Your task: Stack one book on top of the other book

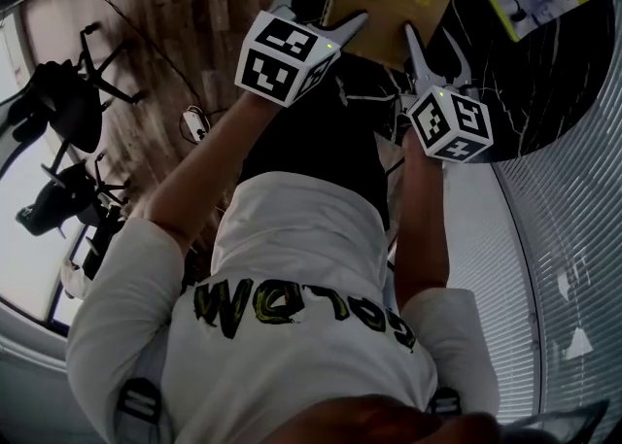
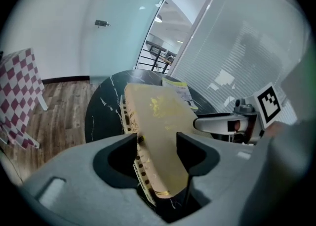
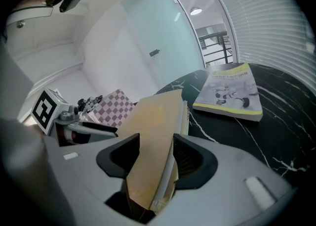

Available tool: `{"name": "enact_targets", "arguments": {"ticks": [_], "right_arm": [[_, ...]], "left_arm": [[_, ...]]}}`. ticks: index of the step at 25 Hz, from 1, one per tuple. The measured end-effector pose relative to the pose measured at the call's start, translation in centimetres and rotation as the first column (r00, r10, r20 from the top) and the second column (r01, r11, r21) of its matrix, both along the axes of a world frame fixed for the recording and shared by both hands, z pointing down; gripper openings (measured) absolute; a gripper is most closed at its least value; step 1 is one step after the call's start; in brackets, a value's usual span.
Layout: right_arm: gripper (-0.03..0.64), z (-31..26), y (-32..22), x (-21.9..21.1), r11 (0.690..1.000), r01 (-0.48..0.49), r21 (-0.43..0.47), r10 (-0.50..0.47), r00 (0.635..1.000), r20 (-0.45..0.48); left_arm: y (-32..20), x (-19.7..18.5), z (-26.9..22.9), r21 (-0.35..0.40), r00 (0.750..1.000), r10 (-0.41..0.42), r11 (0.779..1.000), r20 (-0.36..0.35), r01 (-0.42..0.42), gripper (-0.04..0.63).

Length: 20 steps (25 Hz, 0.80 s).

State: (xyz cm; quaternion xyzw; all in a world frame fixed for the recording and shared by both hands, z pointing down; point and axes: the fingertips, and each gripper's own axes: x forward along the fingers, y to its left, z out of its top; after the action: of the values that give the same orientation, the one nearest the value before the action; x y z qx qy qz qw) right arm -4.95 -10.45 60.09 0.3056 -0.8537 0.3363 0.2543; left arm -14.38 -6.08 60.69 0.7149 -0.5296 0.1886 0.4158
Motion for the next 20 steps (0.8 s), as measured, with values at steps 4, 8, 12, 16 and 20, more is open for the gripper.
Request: {"name": "enact_targets", "arguments": {"ticks": [4,8,12,16,20], "right_arm": [[0.225,-2.2,-0.5,0.2,0.996,0.017,0.090,-0.016,1.000,-0.004],[0.224,-5.4,-0.7,0.4,0.986,0.031,0.165,-0.034,0.999,0.017],[0.221,-9.2,0.1,0.6,0.974,0.046,0.223,-0.057,0.997,0.046],[0.203,-13.0,1.1,1.2,0.961,0.051,0.272,-0.074,0.994,0.074],[0.188,-17.0,1.8,2.3,0.944,0.043,0.326,-0.082,0.991,0.105]], "left_arm": [[0.0,-0.4,-1.9,0.048,0.999,0.000,0.999,0.039,-0.002,0.253],[0.2,-0.1,-4.6,0.085,1.000,-0.013,0.996,0.024,0.011,0.253],[0.5,1.1,-8.4,0.147,1.000,-0.006,0.989,-0.001,0.006,0.252],[0.5,2.5,-12.6,0.221,1.000,0.006,0.975,-0.028,0.001,0.238],[0.6,4.1,-16.7,0.292,0.999,0.030,0.956,-0.037,-0.018,0.221]]}}
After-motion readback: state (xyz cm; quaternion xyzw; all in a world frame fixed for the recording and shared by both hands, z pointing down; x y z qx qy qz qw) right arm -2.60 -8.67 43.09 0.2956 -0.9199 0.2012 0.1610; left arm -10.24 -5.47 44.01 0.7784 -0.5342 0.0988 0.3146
